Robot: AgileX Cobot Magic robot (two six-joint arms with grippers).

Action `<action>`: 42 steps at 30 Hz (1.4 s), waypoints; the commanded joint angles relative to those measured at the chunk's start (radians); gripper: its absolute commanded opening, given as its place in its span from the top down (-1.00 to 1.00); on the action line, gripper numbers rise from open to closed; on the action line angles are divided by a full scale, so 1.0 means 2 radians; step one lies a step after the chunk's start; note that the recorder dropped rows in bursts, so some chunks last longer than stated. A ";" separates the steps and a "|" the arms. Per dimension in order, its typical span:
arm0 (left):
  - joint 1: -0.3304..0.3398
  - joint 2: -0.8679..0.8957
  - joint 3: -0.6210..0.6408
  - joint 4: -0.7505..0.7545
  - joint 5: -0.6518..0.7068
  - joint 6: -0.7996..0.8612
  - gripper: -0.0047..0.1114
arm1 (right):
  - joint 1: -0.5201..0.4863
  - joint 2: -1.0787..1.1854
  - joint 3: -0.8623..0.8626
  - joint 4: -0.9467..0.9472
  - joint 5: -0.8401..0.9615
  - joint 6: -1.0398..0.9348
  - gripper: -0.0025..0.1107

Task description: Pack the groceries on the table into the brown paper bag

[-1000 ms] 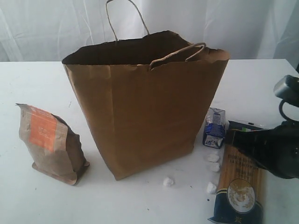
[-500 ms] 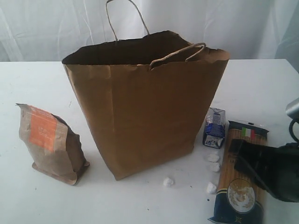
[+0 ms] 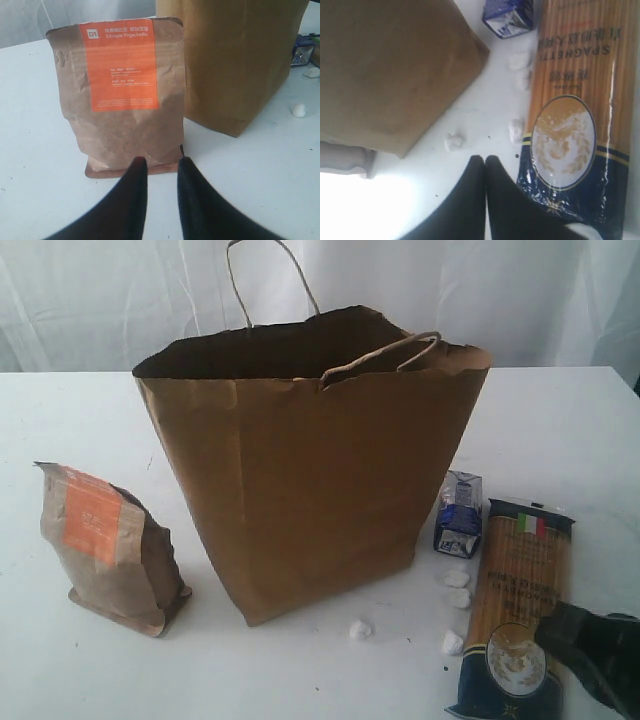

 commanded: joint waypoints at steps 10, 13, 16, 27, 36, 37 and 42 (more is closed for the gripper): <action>0.001 -0.002 0.002 -0.001 0.001 -0.002 0.43 | -0.069 -0.144 0.056 -0.065 0.017 0.002 0.96; 0.001 -0.002 0.002 -0.001 0.001 -0.002 0.43 | -0.081 -0.169 0.056 -0.067 0.020 0.002 0.96; 0.001 -0.002 0.002 -0.001 0.001 -0.002 0.43 | -0.089 -0.189 0.060 -0.081 0.020 0.002 0.96; 0.001 -0.002 0.002 -0.001 0.001 -0.002 0.43 | -0.092 -0.238 0.076 -0.086 0.025 0.002 0.96; 0.001 -0.002 0.002 -0.001 0.001 -0.002 0.43 | -0.092 -0.238 0.095 -0.077 -0.014 -0.151 0.96; 0.001 -0.002 0.002 -0.001 0.001 -0.002 0.43 | -0.092 -0.238 0.095 -0.070 -0.021 -0.186 0.96; 0.001 -0.002 0.002 -0.001 0.001 -0.002 0.43 | -0.092 -0.238 0.095 -0.026 -0.078 -0.378 0.96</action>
